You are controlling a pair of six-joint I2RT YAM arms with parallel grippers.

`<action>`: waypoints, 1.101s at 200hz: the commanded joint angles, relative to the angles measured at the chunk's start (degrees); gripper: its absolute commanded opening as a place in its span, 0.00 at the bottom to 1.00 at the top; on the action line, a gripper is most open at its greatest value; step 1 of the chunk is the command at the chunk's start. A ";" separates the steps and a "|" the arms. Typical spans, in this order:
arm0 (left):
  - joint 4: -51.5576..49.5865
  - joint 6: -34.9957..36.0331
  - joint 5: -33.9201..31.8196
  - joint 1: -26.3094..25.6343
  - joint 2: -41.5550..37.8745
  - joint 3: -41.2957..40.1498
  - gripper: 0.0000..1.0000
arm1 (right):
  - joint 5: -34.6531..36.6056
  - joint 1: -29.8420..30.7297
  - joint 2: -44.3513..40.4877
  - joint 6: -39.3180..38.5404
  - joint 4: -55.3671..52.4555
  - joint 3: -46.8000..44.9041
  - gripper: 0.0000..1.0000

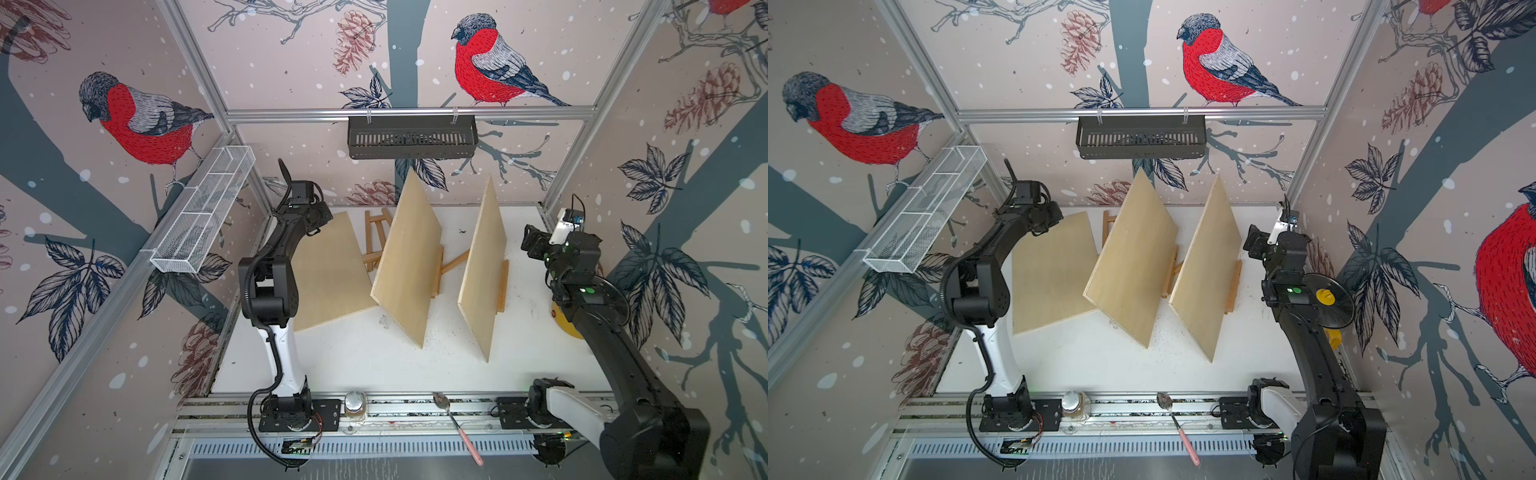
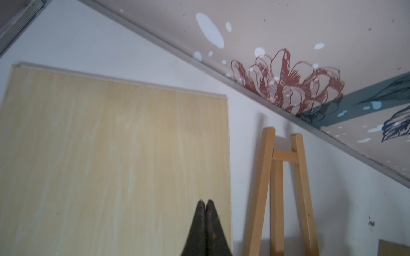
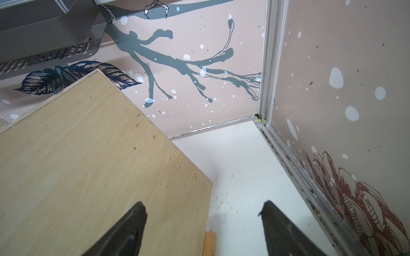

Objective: Disassemble the easel
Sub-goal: Place the drawing board at the center of the board, then adjust the drawing board at the center of the board.

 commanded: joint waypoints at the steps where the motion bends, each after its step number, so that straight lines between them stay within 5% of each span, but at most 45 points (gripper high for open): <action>1: -1.40 -4.19 -3.13 -0.41 6.07 7.58 0.04 | 1.16 0.16 0.70 -1.41 1.14 0.80 0.83; 111: 12.15 -15.60 -5.47 -1.85 22.03 19.83 0.00 | 2.48 -0.04 7.50 -2.55 0.66 3.27 0.83; 220: 8.88 -19.64 -9.12 -2.03 33.64 32.64 0.04 | 3.99 -1.58 6.00 -2.79 -0.12 1.89 0.83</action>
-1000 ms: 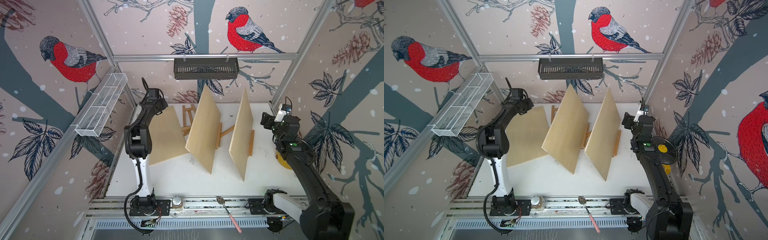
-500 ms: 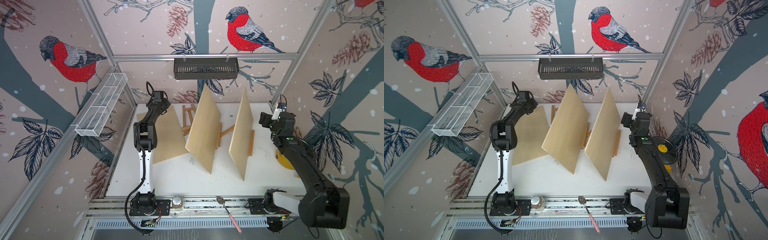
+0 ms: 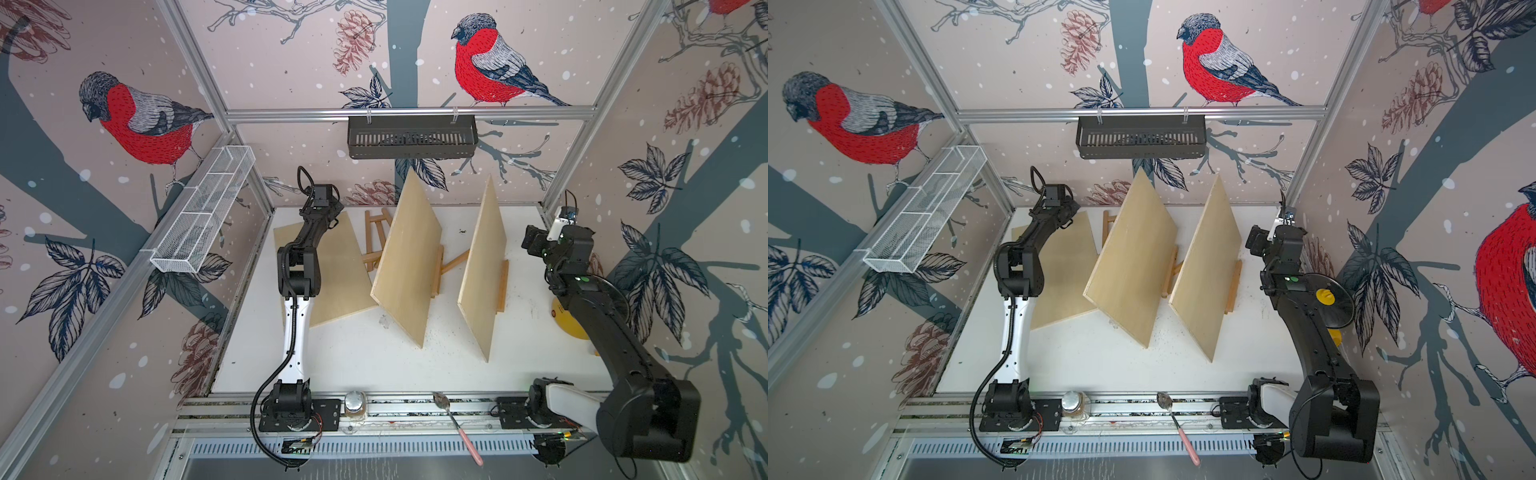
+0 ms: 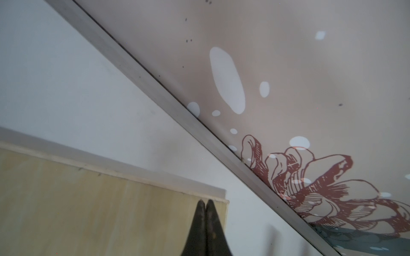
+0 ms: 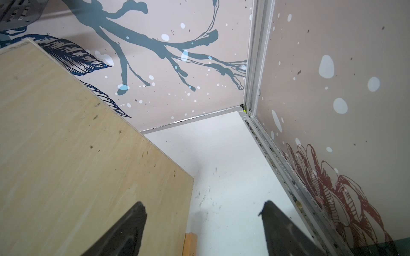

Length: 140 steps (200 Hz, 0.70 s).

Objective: Disassemble the easel
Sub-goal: Adjust the drawing board at the center of the board.

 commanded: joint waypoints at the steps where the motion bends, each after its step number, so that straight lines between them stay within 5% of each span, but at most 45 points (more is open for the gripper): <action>1: 0.03 -1.63 -1.43 0.07 1.83 2.66 0.04 | 0.67 -0.24 -0.21 -0.49 0.29 -0.09 0.83; 34: -2.94 -1.85 0.09 0.28 5.85 8.21 0.05 | 0.94 -0.49 -0.26 -0.68 0.18 -0.09 0.84; 140: -11.59 1.77 7.08 3.17 6.17 7.41 0.03 | 0.47 -0.93 -2.13 0.02 -0.78 -0.92 0.84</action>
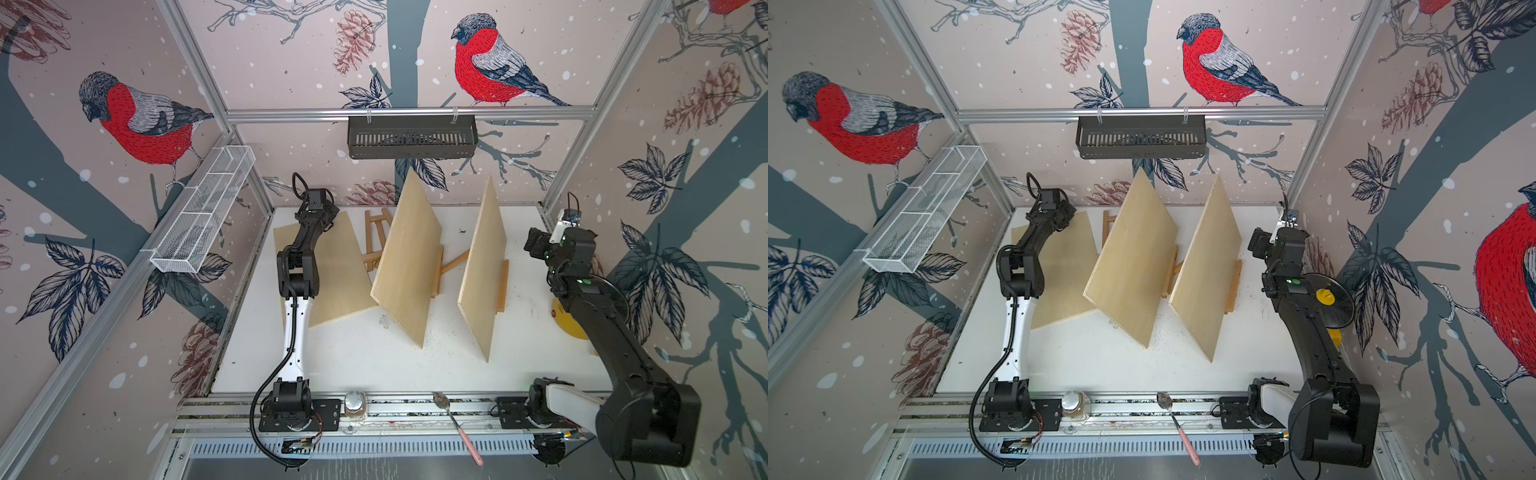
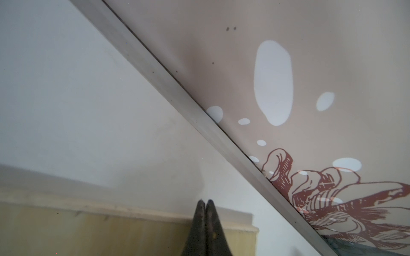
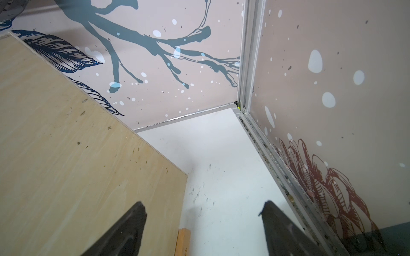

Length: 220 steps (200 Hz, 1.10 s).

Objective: Disassemble the easel
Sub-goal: Adjust the drawing board at the center of the board.

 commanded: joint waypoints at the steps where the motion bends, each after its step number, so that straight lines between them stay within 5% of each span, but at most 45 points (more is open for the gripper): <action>1: -8.73 2.79 1.76 0.29 -0.86 -0.68 0.03 | 0.06 -0.01 -0.82 0.19 -0.06 -0.14 0.84; 220: -18.26 18.95 12.58 1.49 -5.77 -12.29 0.01 | -0.49 -0.01 -11.71 1.88 -1.13 -4.46 0.84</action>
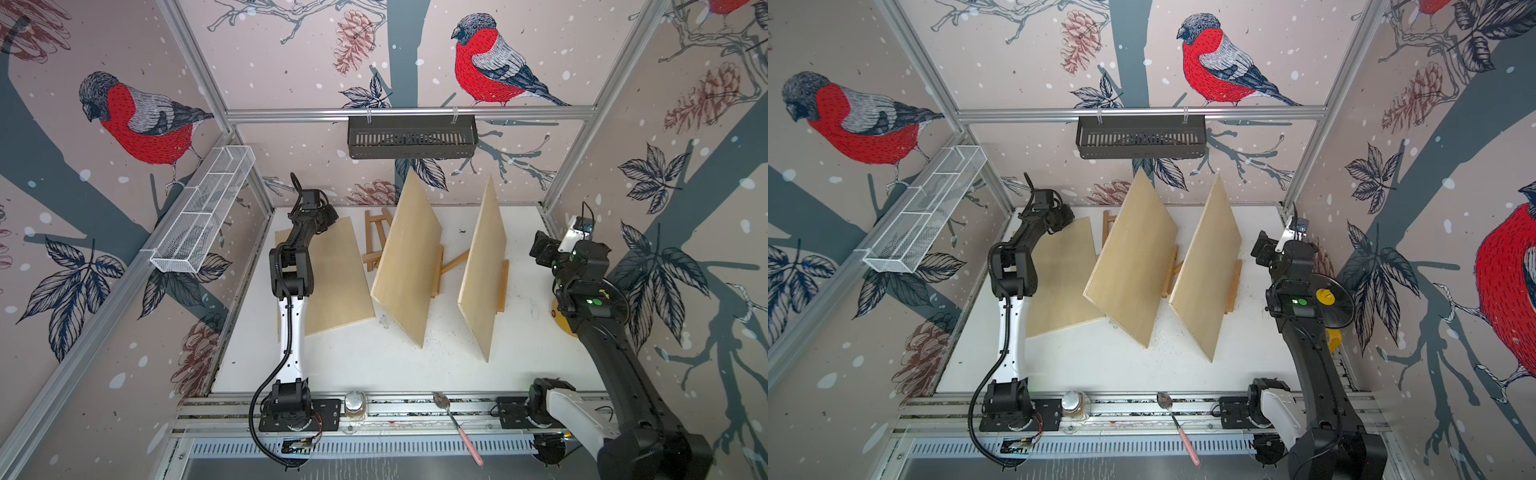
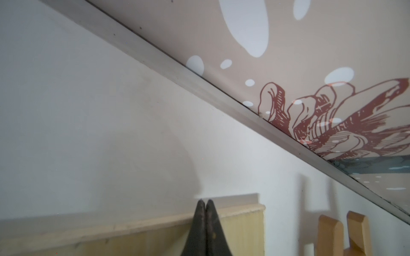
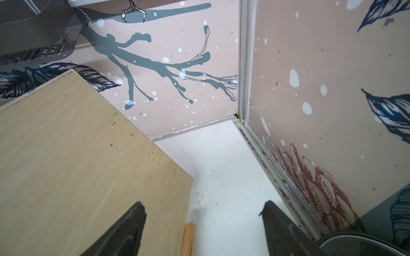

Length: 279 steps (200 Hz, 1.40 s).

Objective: Disassemble the easel
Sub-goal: Adjust the drawing board at the center of the board.

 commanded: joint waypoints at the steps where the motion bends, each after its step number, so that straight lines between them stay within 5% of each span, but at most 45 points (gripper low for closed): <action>1: -15.05 2.57 0.68 -0.06 0.47 -2.19 0.01 | -0.29 -0.01 -0.46 0.41 0.44 -0.26 0.84; 62: -20.28 3.95 0.97 -0.08 -0.17 -3.07 0.01 | -0.65 -0.01 -1.97 0.60 0.53 -1.02 0.84; 188: -13.67 7.92 3.11 -1.61 -9.63 -13.74 0.01 | -1.64 -0.04 -3.83 1.37 0.53 -1.99 0.84; 233: -7.50 6.46 -2.18 -1.61 -19.98 -18.91 0.06 | -1.74 -0.01 -3.68 1.36 0.79 -2.17 0.84; 279: -11.88 7.35 -9.22 -1.06 -27.11 -22.46 0.05 | -1.88 -0.01 -3.12 1.11 0.64 -1.91 0.84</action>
